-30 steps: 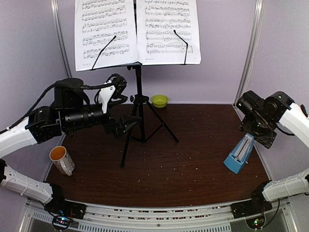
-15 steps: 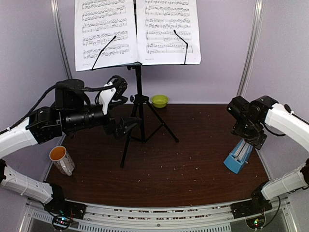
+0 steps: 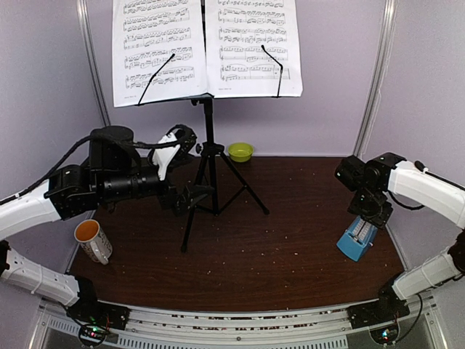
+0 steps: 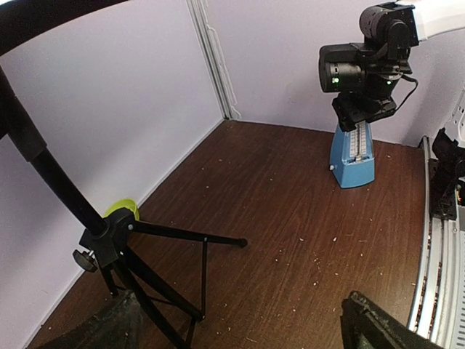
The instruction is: Set up the instrument practice props
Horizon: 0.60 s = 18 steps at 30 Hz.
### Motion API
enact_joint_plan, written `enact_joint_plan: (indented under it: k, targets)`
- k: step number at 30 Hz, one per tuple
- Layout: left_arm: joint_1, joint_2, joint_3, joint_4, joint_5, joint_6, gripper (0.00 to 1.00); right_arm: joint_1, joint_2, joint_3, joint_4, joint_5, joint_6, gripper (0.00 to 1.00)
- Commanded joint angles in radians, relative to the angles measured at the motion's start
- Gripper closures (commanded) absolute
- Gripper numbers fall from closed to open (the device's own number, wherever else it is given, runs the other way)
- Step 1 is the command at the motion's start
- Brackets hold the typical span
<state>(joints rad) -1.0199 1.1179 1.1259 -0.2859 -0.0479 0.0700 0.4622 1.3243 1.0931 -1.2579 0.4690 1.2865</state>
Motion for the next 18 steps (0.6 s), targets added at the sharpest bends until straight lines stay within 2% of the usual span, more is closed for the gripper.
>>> enact_joint_plan:
  k: [1, 5, 11, 18]
  targets:
    - [0.010, -0.010, -0.023, 0.046, 0.011, 0.007, 0.02, -0.007, -0.001, 0.018, 0.011, 0.031, -0.012, 0.33]
    - [0.019, -0.017, -0.044, 0.049, 0.027, 0.006, 0.02, -0.003, -0.015, 0.035, 0.057, 0.016, -0.083, 0.37]
    - [0.024, -0.007, -0.100, 0.091, 0.061, -0.013, 0.03, 0.044, -0.055, 0.079, 0.194, 0.005, -0.318, 0.43]
    - [0.024, 0.026, -0.159, 0.163, 0.120, -0.042, 0.08, 0.108, -0.089, 0.061, 0.352, -0.138, -0.557, 0.46]
